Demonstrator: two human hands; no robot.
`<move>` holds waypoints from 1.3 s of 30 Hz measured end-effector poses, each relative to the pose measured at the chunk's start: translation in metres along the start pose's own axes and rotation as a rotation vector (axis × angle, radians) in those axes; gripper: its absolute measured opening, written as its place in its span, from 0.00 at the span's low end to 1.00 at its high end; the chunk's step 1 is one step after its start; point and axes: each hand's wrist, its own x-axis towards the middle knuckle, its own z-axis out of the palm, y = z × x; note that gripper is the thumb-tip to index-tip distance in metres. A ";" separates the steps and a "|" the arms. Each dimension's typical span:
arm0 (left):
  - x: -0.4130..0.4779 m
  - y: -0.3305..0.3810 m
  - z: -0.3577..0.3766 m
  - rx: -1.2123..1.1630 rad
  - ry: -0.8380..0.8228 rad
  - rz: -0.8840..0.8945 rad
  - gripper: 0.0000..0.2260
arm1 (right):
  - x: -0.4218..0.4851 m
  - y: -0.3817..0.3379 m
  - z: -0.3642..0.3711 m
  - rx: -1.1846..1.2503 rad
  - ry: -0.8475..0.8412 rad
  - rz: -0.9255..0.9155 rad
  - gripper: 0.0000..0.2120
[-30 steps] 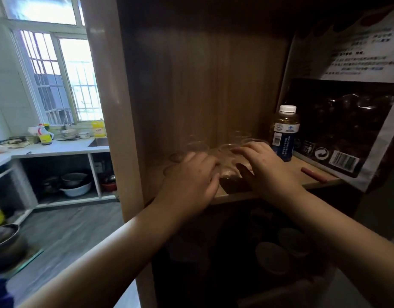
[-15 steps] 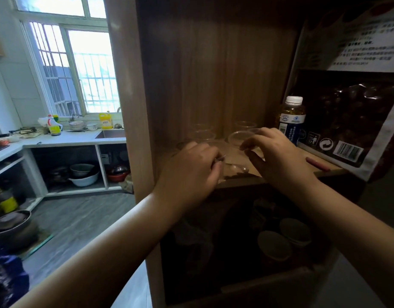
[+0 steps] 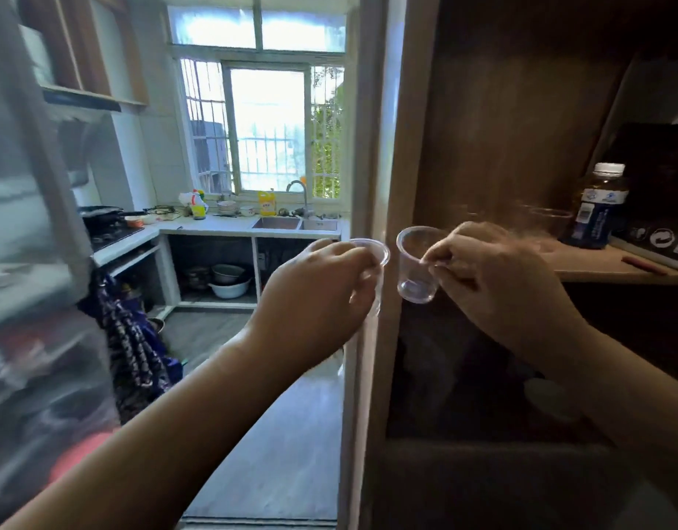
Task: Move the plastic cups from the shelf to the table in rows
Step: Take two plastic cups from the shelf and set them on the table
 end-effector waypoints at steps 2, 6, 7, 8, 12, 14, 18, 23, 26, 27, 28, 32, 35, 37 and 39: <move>-0.034 -0.020 -0.038 0.090 -0.005 -0.057 0.07 | 0.009 -0.046 0.014 0.093 0.006 -0.047 0.04; -0.115 -0.059 -0.125 0.219 -0.019 -0.202 0.07 | 0.023 -0.153 0.046 0.274 -0.039 -0.156 0.04; -0.137 -0.068 -0.149 0.242 -0.034 -0.241 0.07 | 0.025 -0.181 0.055 0.319 -0.048 -0.181 0.04; -0.159 -0.075 -0.172 0.275 -0.045 -0.283 0.06 | 0.028 -0.211 0.062 0.362 -0.057 -0.210 0.04; -0.248 -0.094 -0.263 0.436 -0.081 -0.431 0.07 | 0.033 -0.327 0.090 0.511 -0.096 -0.345 0.04; -0.290 -0.097 -0.307 0.508 -0.103 -0.502 0.07 | 0.032 -0.382 0.100 0.586 -0.106 -0.409 0.03; -0.361 -0.094 -0.378 0.626 -0.098 -0.642 0.05 | 0.029 -0.478 0.115 0.705 -0.148 -0.516 0.04; -0.433 -0.093 -0.429 0.696 -0.050 -0.817 0.07 | 0.024 -0.570 0.133 0.801 -0.214 -0.630 0.03; -0.465 -0.101 -0.448 0.725 -0.032 -0.904 0.06 | 0.022 -0.613 0.149 0.840 -0.251 -0.682 0.03; -0.474 -0.105 -0.453 0.739 -0.031 -0.925 0.05 | 0.023 -0.627 0.154 0.853 -0.265 -0.695 0.03; -0.483 -0.111 -0.458 0.754 -0.028 -0.946 0.05 | 0.024 -0.640 0.160 0.869 -0.279 -0.710 0.03; -0.510 -0.143 -0.473 0.807 -0.003 -1.020 0.07 | 0.036 -0.686 0.190 0.922 -0.314 -0.782 0.03; -0.529 -0.177 -0.482 0.846 0.002 -1.051 0.06 | 0.052 -0.718 0.222 0.944 -0.310 -0.827 0.03; -0.543 -0.202 -0.486 0.857 0.008 -1.079 0.06 | 0.063 -0.737 0.246 0.961 -0.323 -0.845 0.04; -0.555 -0.230 -0.491 0.870 0.007 -1.109 0.06 | 0.077 -0.758 0.271 0.976 -0.334 -0.860 0.04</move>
